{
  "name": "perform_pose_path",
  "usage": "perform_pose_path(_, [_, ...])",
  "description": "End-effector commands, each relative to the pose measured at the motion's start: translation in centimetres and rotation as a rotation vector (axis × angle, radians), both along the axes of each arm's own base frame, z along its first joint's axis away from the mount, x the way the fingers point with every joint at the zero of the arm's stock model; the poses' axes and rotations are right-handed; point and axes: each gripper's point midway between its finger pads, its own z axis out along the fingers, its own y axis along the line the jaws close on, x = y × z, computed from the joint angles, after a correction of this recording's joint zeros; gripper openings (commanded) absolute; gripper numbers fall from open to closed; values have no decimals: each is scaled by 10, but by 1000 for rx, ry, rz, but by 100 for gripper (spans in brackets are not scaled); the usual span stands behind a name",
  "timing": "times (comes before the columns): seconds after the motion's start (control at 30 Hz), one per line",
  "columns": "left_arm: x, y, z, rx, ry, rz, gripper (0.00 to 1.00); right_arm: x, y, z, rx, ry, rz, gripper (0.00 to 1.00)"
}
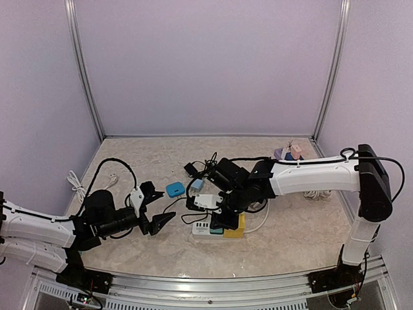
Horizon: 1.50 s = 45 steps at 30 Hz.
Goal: Insert the plug
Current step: Insert the plug into the socket, then pick up the plug from the center of the board.
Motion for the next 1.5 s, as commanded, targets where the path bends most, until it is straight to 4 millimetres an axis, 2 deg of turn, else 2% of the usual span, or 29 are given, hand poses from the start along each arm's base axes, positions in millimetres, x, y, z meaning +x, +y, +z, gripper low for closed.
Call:
perform_pose_path(0.0, [3,1,3,0,-11,8,77,-5,-40,-55,-161,34,-60,0])
perform_pose_path(0.13, [3,2,3,1,-12,10,77,-11,-55,-78,-215,56,-63,0])
perform_pose_path(0.33, [5,1,3,3,-12,12,78,-12,-59,-96,-246,69,-68,0])
perform_pose_path(0.4, [5,1,3,6,-12,13,77,-12,-60,-98,-256,71,-71,0])
perform_pose_path(0.47, [5,2,4,7,-16,15,78,-12,-55,-90,-236,70,-66,0])
perform_pose_path(0.5, [5,2,5,6,-17,15,77,-10,-49,-81,-210,68,-62,5])
perform_pose_path(0.53, [5,2,6,6,-20,14,78,-7,-39,-68,-173,60,-60,17])
perform_pose_path(0.7, [6,-1,14,5,-28,5,78,8,-3,-4,-30,11,-46,53])
perform_pose_path(0.73, [6,-1,16,2,-31,5,78,10,2,9,-3,2,-36,65])
perform_pose_path(0.87, [4,0,26,-3,-34,-4,79,12,19,62,100,-36,17,98])
perform_pose_path(1.03, [11,6,45,-54,-11,60,79,7,32,125,219,-72,90,100])
perform_pose_path(1.17, [36,24,67,-95,42,242,79,8,26,164,272,-129,95,100])
perform_pose_path(1.3, [63,50,85,-63,124,477,79,27,12,202,394,-205,-34,100])
perform_pose_path(1.37, [73,69,88,-8,167,607,79,40,3,219,475,-221,-119,100])
perform_pose_path(1.47, [79,92,90,92,227,726,80,56,-11,229,534,-222,-234,100])
